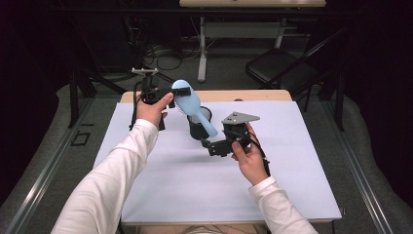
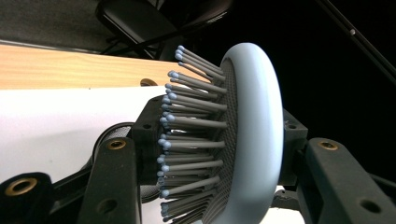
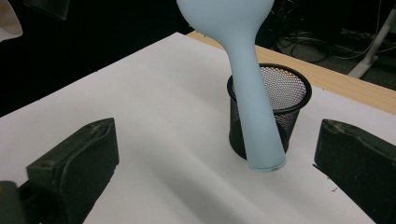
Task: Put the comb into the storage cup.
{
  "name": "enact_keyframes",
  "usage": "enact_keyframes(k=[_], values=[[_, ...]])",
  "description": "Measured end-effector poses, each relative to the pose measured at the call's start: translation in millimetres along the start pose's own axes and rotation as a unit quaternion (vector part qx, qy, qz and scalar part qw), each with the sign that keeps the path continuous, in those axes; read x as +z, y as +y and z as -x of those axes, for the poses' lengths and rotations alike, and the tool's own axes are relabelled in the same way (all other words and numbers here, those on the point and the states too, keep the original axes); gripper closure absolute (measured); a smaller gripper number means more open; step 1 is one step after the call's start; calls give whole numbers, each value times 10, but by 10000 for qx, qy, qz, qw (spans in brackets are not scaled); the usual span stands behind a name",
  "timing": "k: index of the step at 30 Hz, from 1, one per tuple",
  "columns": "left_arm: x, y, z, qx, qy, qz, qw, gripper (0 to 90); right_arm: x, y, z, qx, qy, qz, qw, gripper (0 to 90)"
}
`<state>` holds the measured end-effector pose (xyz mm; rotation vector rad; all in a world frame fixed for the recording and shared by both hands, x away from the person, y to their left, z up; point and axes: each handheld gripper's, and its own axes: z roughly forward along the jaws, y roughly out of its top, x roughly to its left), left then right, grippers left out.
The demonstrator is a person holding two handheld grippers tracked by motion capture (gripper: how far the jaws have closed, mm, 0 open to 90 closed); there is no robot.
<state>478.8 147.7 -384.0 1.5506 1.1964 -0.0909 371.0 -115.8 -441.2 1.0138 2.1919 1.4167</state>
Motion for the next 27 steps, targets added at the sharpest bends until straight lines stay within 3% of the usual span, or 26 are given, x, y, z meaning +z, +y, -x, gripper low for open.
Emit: enact_keyframes(k=[6, 27], values=[[-2, 13, 23, 32, 20, 73, 10000, 496, -45, 3, 8, 43, -34, 25, 10000, 0], [-78, 125, 110, 508, 322, 340, 9976, 496, -106, 11, 29, 62, -68, 83, 9999, 0]])
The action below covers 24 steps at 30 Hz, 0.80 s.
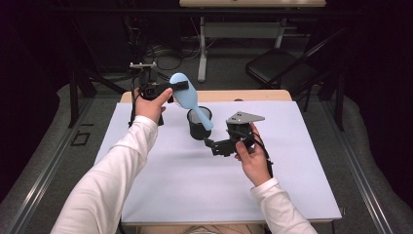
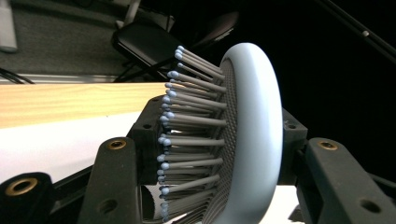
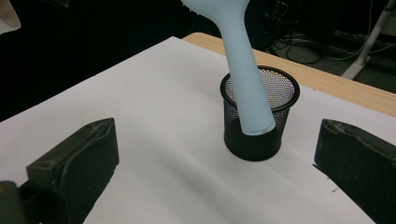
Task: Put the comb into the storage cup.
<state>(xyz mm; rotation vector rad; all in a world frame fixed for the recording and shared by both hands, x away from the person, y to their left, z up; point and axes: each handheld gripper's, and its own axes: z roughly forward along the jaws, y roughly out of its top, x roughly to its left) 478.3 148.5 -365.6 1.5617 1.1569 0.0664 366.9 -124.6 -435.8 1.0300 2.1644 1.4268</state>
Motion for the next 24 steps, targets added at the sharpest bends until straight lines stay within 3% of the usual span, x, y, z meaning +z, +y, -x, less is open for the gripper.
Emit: enact_keyframes(k=[24], values=[[-36, 146, 59, 104, 112, 172, 9997, 499, -12, 3, 17, 41, -24, 28, 10000, 0]])
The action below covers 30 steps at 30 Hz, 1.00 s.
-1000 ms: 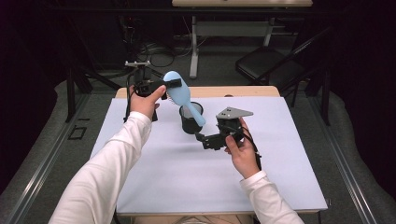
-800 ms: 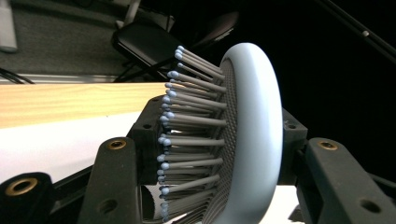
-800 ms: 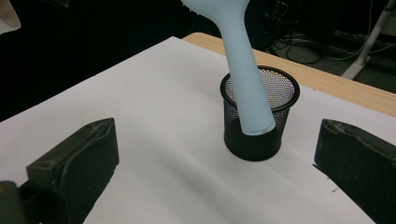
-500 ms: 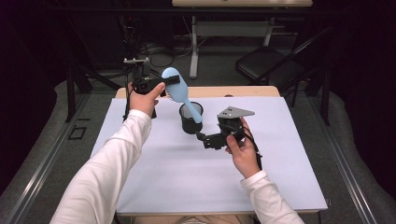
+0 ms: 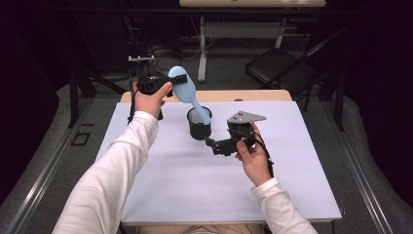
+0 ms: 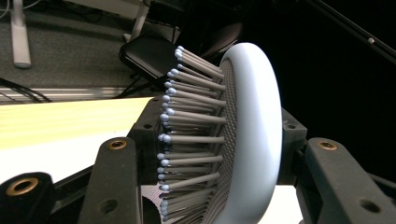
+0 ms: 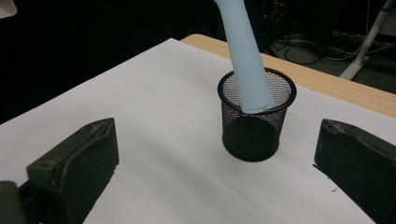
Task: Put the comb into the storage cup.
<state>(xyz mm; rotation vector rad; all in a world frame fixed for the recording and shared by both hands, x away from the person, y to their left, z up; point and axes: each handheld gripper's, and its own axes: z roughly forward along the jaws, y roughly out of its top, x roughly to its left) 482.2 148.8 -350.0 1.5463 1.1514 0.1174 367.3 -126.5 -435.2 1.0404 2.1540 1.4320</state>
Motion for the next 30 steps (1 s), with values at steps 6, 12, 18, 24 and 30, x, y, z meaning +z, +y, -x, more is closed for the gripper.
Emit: enact_keyframes(k=[6, 12, 18, 24, 30], values=[[-16, 33, -18, 77, 127, 54, 9999, 499, 3, -2, -2, 16, 6, -8, 10000, 0], [-35, 54, -62, 72, 238, 124, 9996, 499, 7, -4, -3, -1, 6, -23, 10000, 0], [-58, 70, -99, 49, 324, 200, 9993, 499, 9, -4, -5, -7, 10, -17, 10000, 0], [-66, 77, -121, 39, 344, 219, 9992, 499, 17, -6, -12, -18, 15, -28, 10000, 0], [-47, 72, -121, 33, 334, 229, 9992, 499, 14, -6, -7, -14, 5, -29, 10000, 0]])
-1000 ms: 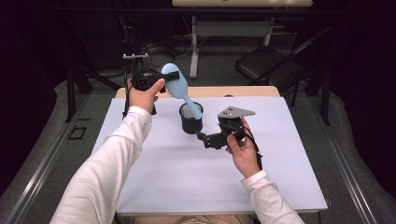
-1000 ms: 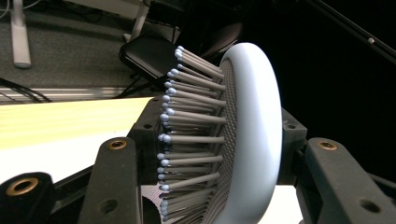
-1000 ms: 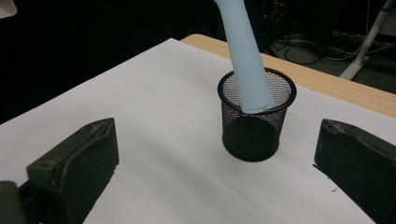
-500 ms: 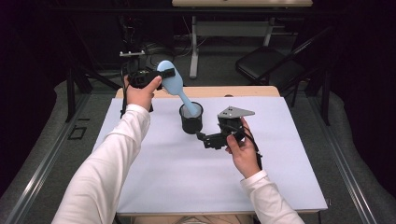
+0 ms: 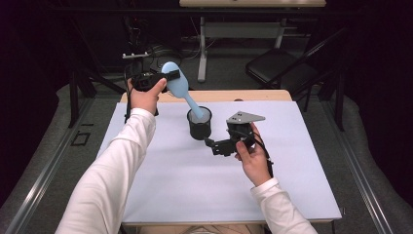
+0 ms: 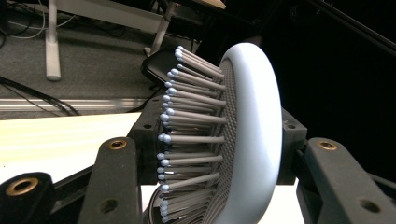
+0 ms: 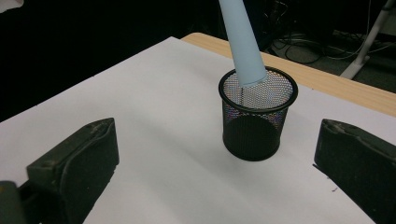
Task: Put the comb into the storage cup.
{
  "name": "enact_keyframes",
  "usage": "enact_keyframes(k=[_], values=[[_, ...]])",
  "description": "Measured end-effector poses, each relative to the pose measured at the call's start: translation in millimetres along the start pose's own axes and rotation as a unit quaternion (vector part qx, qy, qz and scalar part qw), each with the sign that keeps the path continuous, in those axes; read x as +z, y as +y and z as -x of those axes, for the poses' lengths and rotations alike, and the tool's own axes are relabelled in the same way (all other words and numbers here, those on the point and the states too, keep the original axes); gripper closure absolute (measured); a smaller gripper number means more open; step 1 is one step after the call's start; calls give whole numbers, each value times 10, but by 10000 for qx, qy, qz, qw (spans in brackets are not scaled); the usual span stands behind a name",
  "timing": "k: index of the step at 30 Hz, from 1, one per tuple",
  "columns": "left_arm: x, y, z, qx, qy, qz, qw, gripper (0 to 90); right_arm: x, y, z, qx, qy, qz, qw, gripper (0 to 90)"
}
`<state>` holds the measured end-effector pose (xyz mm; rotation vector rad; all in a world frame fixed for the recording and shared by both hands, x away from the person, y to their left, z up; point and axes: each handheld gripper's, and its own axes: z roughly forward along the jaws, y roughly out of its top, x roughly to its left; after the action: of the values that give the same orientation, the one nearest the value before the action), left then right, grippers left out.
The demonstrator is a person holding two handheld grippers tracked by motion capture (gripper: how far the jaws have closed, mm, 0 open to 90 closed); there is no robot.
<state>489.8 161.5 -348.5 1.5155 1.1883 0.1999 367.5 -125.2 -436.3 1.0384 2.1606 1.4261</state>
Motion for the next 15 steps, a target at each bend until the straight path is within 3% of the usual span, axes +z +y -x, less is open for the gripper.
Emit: enact_keyframes(k=[3, 15], values=[[17, -7, 9, -10, -1, -7, 10000, 498, -1, 0, 1, -6, -1, 3, 10000, 0], [89, -32, 60, 258, 157, -73, 9995, 498, -4, 1, 1, -8, 14, 15, 10000, 0]])
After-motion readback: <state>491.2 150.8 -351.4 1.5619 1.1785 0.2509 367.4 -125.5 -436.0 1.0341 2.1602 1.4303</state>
